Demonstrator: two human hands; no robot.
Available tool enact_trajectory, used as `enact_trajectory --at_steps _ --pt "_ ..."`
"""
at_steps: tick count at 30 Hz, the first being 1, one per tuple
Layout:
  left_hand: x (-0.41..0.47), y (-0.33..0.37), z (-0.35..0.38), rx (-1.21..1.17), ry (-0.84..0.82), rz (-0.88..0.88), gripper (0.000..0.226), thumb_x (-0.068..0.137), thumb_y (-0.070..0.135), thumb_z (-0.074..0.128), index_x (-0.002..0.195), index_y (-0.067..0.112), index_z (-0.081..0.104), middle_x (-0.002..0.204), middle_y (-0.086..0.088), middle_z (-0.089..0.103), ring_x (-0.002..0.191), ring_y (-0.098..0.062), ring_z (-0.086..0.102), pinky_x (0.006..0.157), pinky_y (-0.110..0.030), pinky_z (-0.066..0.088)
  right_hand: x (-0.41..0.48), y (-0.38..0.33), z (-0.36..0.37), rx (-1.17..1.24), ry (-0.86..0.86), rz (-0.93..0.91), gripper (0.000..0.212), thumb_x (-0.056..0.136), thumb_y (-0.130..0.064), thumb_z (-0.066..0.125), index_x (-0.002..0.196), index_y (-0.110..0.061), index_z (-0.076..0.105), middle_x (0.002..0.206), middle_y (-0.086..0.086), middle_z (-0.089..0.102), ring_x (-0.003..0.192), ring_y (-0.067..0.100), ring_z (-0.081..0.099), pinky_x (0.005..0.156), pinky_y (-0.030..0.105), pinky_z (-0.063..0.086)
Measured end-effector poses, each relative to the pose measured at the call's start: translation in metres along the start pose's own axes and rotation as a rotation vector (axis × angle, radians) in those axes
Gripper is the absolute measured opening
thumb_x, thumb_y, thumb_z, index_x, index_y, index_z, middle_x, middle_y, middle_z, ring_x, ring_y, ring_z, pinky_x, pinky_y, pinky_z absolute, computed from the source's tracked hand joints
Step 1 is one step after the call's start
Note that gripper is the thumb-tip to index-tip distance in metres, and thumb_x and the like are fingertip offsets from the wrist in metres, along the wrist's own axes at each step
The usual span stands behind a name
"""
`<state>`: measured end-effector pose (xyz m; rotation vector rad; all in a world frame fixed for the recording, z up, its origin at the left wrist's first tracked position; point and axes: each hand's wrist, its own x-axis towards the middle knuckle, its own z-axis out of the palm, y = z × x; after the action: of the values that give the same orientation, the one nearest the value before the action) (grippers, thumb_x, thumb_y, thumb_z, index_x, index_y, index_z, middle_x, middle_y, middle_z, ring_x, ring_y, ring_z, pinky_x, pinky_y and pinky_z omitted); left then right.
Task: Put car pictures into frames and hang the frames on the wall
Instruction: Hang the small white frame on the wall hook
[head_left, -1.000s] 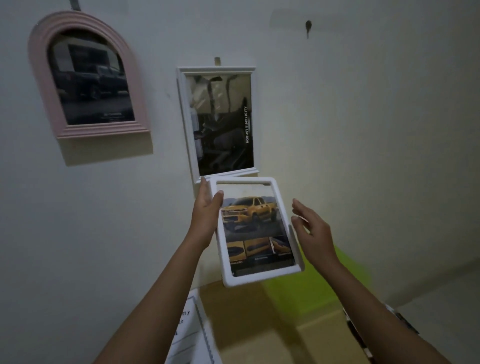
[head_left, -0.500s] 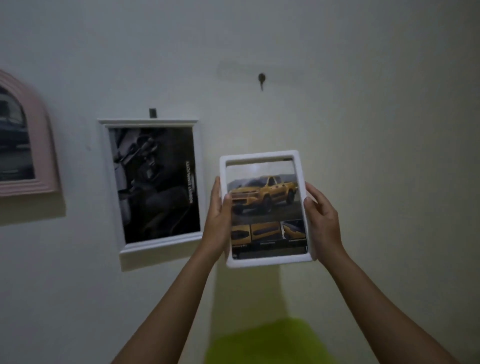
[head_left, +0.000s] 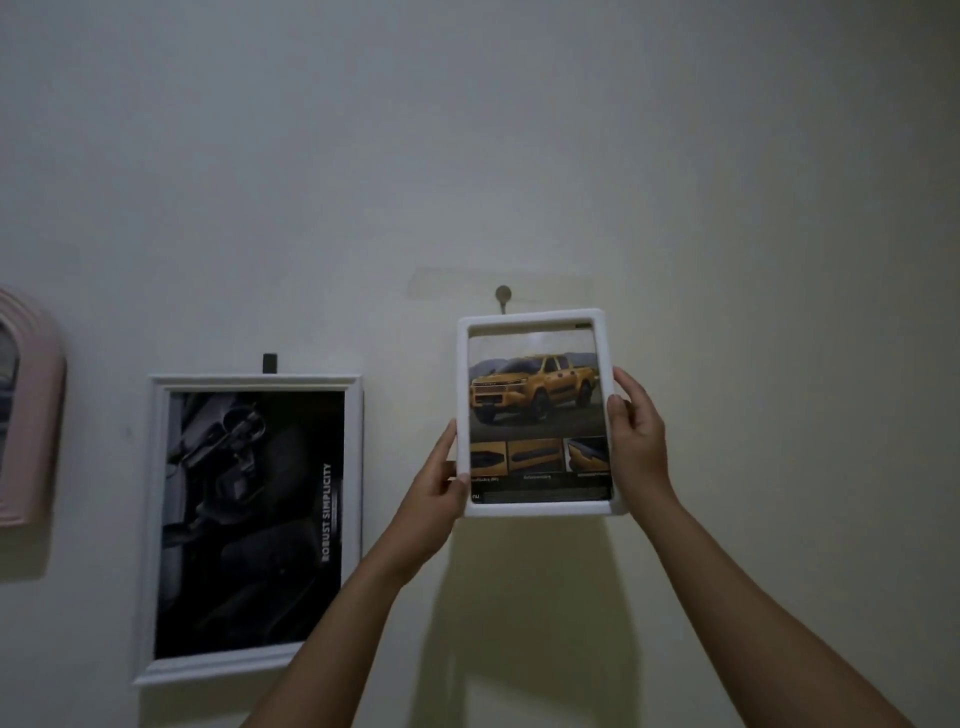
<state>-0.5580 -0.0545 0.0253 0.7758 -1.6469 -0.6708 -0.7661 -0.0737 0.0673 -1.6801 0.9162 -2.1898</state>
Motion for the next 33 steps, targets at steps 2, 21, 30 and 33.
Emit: enact_trajectory --at_steps 2,21,30,33 --pt "0.012 -0.001 0.001 0.033 0.055 0.027 0.056 0.099 0.011 0.037 0.145 0.035 0.017 0.127 -0.008 0.054 0.114 -0.018 0.055 0.094 -0.035 0.048 0.014 0.001 0.008 -0.011 -0.029 -0.021 0.037 0.1 -0.017 0.034 0.135 -0.019 0.044 0.134 0.007 0.052 0.119 0.024 0.052 0.097 0.046 0.048" --pt "0.049 -0.022 -0.021 0.147 0.165 0.041 0.06 0.098 0.006 0.036 0.146 0.033 0.013 0.147 -0.01 0.035 0.132 -0.024 0.038 0.11 -0.042 0.034 0.042 0.038 0.061 0.007 -0.074 0.047 0.042 0.102 -0.019 0.028 0.143 -0.022 0.03 0.148 0.001 0.036 0.133 0.017 0.038 0.104 0.027 0.036" --pt "0.055 -0.04 -0.02 0.164 0.166 0.11 0.061 0.098 0.004 0.036 0.146 0.031 0.011 0.154 0.005 0.02 0.138 -0.011 0.026 0.109 -0.024 0.026 0.047 0.052 0.064 -0.003 -0.086 0.0 0.043 0.101 -0.017 0.03 0.145 -0.019 0.028 0.152 -0.002 0.03 0.139 0.013 0.028 0.106 0.019 0.025" --pt "0.049 -0.048 -0.014 0.16 0.166 0.115 0.061 0.098 0.006 0.036 0.146 0.031 0.009 0.149 0.015 0.018 0.133 -0.002 0.023 0.102 -0.015 0.025 0.046 0.057 0.062 -0.016 -0.111 -0.002 0.043 0.101 -0.017 0.03 0.145 -0.02 0.028 0.152 -0.002 0.03 0.139 0.013 0.029 0.109 0.023 0.027"
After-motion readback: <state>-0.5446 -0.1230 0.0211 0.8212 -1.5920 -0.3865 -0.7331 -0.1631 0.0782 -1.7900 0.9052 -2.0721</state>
